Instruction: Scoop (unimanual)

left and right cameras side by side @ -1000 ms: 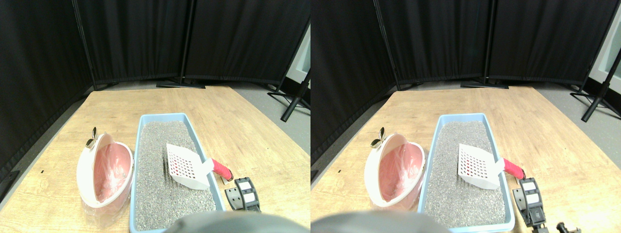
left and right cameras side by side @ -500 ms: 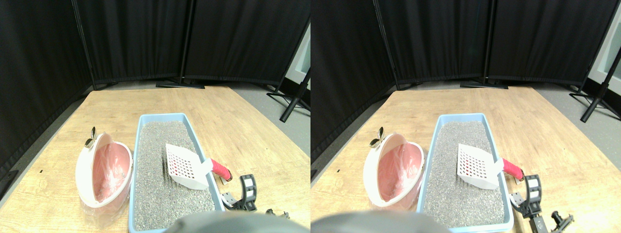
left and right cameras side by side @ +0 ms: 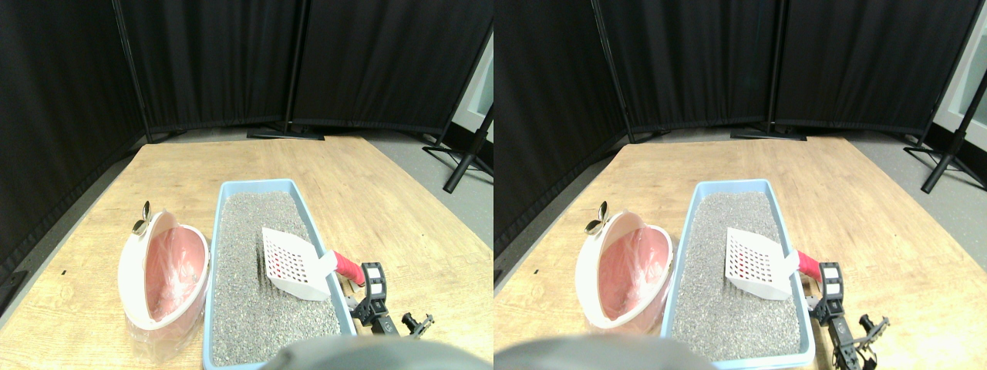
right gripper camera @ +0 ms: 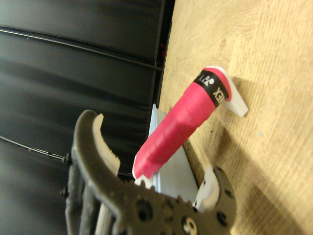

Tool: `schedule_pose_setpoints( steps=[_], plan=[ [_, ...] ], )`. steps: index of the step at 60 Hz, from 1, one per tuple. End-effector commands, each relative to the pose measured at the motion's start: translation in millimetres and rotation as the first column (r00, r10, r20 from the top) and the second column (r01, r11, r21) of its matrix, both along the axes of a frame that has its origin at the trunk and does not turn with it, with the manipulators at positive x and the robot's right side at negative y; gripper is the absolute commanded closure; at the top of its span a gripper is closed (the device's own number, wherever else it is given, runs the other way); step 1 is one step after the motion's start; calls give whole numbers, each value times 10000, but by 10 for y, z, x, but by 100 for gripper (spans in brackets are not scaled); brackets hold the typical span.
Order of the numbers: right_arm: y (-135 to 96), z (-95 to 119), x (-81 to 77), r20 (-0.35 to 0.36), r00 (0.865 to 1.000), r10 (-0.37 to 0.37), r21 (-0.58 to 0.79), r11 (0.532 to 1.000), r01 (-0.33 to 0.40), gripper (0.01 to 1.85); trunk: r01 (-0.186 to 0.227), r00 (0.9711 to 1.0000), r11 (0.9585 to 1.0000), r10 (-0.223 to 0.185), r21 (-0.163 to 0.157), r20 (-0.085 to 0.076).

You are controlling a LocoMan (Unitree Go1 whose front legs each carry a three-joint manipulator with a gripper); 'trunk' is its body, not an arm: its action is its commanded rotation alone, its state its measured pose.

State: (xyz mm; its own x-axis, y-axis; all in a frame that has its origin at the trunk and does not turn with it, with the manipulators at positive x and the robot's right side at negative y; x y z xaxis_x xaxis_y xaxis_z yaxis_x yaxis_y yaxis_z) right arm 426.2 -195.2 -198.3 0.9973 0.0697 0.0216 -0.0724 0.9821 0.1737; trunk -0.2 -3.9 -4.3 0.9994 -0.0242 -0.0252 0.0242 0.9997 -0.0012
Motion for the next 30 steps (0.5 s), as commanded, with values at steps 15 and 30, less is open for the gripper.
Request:
schedule_pose_setpoints(
  steps=[15, 30],
  plan=[
    [-87, 59, 155, -246, 9996, -105, 228, 9997, 111, 88, 92, 9999, 9998, -91, -169, 106],
    [-127, -7, 256, -522, 9980, -354, 694, 9968, 390, 89, 4, 10000, 9998, -3, -220, 45]
  ],
)
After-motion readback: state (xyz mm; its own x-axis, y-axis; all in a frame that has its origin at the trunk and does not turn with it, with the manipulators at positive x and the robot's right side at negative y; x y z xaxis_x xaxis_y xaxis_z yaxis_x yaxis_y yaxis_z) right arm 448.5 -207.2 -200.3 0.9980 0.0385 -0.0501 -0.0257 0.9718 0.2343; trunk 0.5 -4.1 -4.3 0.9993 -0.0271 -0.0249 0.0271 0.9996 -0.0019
